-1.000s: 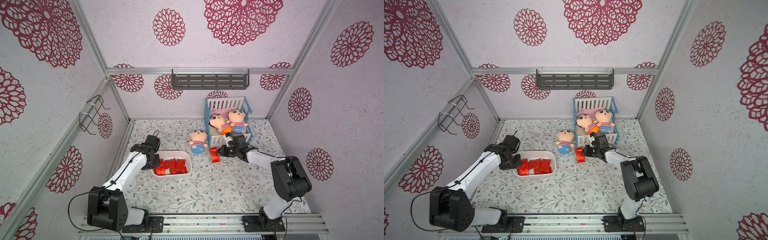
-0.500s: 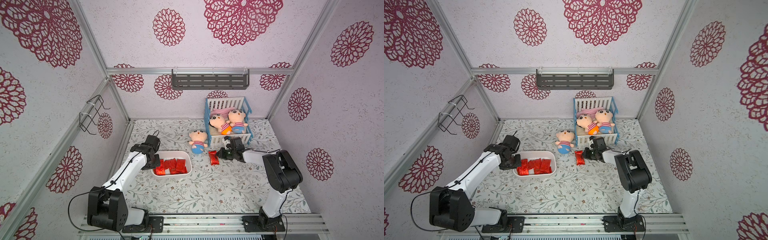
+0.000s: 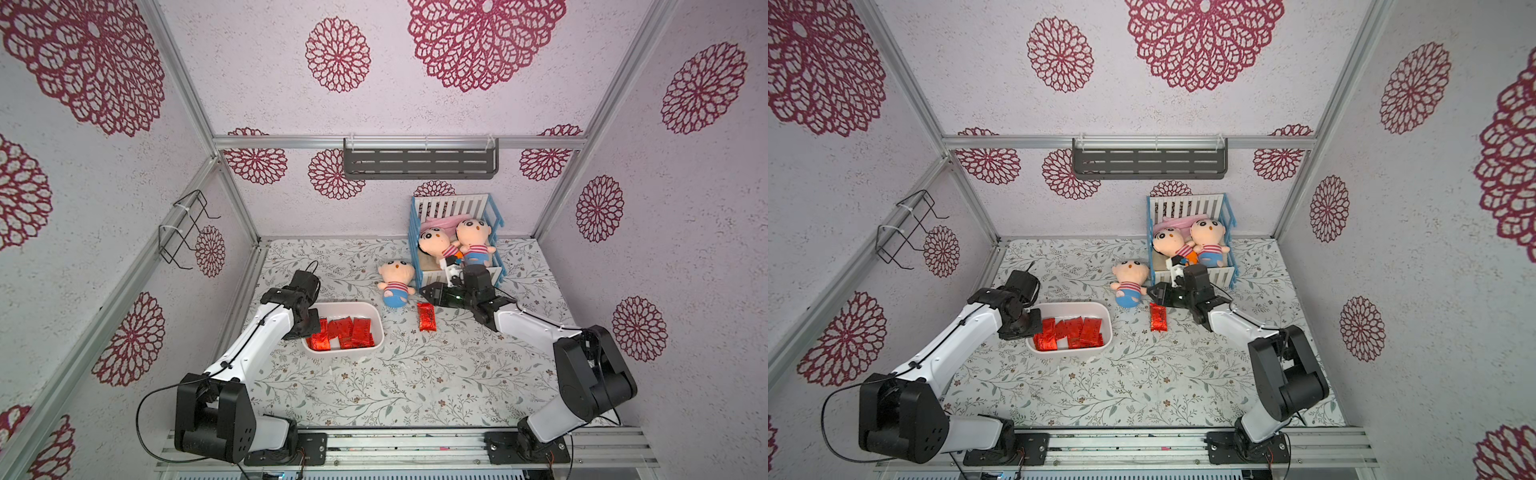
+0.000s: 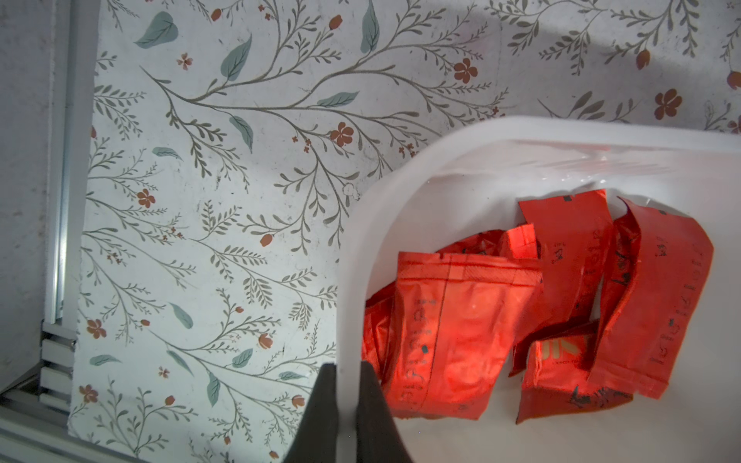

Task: Take the tea bags out of the storage box
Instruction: Place the tea bag at the center of the board, then pick up the tea bag from the storage box.

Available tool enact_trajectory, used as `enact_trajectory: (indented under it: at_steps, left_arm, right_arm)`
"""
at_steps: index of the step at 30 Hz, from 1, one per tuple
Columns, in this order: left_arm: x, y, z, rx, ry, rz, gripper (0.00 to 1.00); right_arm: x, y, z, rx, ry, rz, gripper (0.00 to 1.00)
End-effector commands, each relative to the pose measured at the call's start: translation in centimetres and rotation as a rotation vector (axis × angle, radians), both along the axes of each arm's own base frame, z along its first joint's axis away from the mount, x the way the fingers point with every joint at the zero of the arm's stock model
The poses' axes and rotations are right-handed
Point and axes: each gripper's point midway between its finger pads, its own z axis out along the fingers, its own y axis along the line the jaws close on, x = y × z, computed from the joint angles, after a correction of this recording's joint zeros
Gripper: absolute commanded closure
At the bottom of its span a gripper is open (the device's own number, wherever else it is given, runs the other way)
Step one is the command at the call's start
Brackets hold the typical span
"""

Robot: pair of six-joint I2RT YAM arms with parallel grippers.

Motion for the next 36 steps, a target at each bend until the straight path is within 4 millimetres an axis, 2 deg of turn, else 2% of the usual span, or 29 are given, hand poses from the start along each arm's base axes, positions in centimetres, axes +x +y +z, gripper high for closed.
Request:
enact_trajectory:
  at_steps: [1,5,8,10,14,23,28,31,34,36]
  left_arm:
    - [0.2,-0.1,0.1,0.015,-0.004,-0.006,1.00]
    - [0.2,0.0,0.3,0.016,-0.012,-0.005,1.00]
    - [0.2,0.0,0.3,0.019,-0.010,-0.007,1.00]
    - [0.2,0.0,0.3,0.018,-0.012,-0.007,1.00]
    - [0.2,0.0,0.4,0.016,-0.015,-0.007,1.00]
    - [0.2,-0.1,0.2,0.016,-0.009,-0.008,1.00]
    - [0.1,0.0,0.2,0.019,-0.007,-0.006,1.00]
    - [0.1,0.1,0.2,0.023,-0.007,-0.004,1.00]
    - [0.1,0.1,0.3,0.024,-0.010,-0.003,1.00]
    - [0.1,0.1,0.3,0.023,-0.011,-0.005,1.00]
  right_arm:
    - [-3.2,8.4,2.8,0.120,-0.039,0.214,0.63]
    - [-5.2,15.4,2.1,0.193,0.012,0.350,0.59]
    - [-6.6,19.4,0.6,0.190,0.041,0.422,0.52]
    - [-7.5,21.5,-0.4,0.182,0.056,0.468,0.47]
    - [-9.4,24.5,-2.1,0.179,0.096,0.544,0.47]
    - [-10.3,27.3,-4.7,0.152,0.135,0.584,0.57]
    - [-10.7,28.8,-4.9,0.140,0.137,0.606,0.74]
    - [-10.4,28.9,-4.1,0.131,0.113,0.590,0.89]
    - [-9.4,27.8,-2.4,0.095,0.059,0.553,1.00]
    - [-8.4,26.4,-1.2,0.078,0.033,0.523,1.00]
